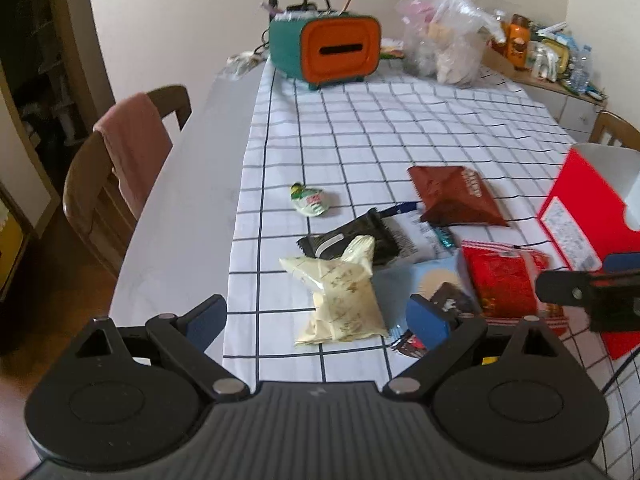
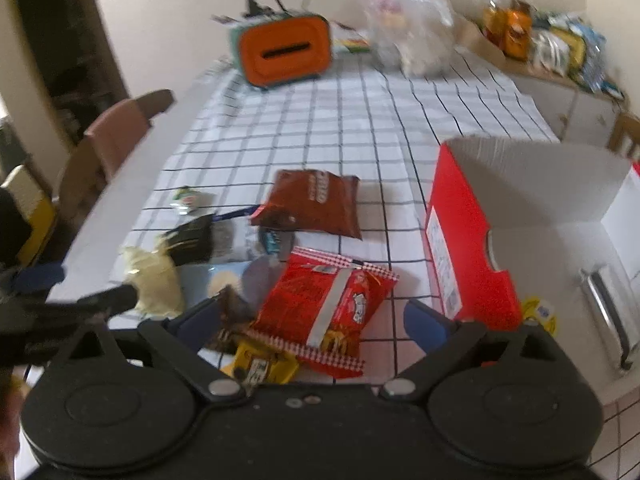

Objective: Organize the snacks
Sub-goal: 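Grasp the red checkered chip bag with the right tool while the left tool grasps the beige pouch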

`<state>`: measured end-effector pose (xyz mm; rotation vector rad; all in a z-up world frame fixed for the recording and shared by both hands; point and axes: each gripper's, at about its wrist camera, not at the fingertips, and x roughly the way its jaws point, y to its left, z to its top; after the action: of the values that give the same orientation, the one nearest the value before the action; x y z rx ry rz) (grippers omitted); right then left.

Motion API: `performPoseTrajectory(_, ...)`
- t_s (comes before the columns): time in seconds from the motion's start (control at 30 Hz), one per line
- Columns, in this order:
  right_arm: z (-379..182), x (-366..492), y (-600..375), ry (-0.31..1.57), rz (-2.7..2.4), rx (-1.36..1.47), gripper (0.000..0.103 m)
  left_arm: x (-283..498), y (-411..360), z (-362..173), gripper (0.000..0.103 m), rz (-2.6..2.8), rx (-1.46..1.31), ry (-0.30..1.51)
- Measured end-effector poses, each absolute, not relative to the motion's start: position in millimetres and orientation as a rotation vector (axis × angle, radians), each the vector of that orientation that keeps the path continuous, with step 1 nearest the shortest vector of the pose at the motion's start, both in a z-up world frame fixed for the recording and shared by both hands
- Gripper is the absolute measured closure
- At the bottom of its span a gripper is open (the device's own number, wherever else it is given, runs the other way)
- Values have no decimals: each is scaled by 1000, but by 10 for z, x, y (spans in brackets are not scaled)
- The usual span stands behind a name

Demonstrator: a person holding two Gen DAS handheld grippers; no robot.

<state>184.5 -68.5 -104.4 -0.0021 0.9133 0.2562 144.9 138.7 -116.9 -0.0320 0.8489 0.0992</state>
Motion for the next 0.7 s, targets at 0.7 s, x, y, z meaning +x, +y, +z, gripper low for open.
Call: performPoseTrajectory(0.7,-1520,2421,-434,1105,97,41,24,1841,1489,-1527,28,130,-166,980)
